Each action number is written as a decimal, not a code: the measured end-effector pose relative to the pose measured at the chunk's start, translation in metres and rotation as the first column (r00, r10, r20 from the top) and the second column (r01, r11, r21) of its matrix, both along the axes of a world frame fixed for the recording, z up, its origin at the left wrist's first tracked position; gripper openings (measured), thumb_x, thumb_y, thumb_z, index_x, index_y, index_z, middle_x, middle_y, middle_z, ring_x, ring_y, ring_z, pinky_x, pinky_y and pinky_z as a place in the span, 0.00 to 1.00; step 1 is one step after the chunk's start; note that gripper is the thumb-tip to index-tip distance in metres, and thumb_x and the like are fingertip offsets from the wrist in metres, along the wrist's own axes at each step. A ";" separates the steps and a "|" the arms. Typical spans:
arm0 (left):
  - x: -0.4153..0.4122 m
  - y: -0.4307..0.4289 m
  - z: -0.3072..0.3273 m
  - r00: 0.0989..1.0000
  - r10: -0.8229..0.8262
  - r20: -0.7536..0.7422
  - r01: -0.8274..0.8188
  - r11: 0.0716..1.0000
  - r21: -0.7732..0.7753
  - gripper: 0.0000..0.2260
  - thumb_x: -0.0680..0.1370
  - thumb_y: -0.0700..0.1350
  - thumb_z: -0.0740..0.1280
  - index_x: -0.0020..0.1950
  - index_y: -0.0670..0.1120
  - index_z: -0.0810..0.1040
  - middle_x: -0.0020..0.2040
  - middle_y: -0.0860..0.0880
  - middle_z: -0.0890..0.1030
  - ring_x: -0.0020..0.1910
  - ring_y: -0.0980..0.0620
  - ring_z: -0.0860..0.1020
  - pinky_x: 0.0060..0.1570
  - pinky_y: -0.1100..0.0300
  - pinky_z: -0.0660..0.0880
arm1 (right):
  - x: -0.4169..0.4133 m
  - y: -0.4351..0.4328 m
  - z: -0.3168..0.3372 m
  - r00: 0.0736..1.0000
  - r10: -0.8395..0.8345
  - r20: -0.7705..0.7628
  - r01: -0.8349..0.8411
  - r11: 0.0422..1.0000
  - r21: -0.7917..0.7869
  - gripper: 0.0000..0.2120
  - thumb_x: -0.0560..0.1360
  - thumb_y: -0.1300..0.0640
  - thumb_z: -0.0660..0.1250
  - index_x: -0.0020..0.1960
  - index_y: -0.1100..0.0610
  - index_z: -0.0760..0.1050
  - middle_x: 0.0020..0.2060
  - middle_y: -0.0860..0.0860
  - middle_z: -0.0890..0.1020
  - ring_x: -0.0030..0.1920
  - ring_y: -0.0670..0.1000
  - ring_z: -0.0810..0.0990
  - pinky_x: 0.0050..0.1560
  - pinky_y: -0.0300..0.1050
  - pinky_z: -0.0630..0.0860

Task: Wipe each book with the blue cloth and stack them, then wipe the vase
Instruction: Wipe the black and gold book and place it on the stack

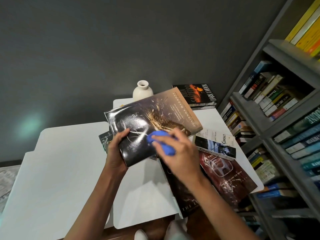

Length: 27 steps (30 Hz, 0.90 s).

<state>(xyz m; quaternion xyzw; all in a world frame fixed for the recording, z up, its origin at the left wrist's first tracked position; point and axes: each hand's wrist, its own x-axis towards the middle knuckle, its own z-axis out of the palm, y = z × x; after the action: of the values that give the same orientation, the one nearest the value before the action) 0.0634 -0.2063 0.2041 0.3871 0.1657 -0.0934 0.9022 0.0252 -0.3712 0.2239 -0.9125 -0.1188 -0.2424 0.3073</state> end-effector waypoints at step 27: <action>-0.011 -0.015 -0.008 0.990 -0.003 -0.138 -0.004 0.999 -0.044 0.08 0.78 0.46 0.64 0.45 0.45 0.81 0.37 0.47 0.84 0.33 0.50 0.83 0.34 0.60 0.81 | -0.022 0.017 -0.039 0.979 0.042 0.197 -0.043 0.999 -0.001 0.13 0.76 0.44 0.68 0.56 0.48 0.82 0.41 0.49 0.74 0.38 0.50 0.75 0.38 0.45 0.76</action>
<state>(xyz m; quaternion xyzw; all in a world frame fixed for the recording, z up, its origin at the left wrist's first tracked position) 0.0524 -0.2213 0.1962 0.3596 0.2257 -0.1234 0.8969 0.0028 -0.3547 0.1849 -0.8808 -0.1677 -0.3252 0.3004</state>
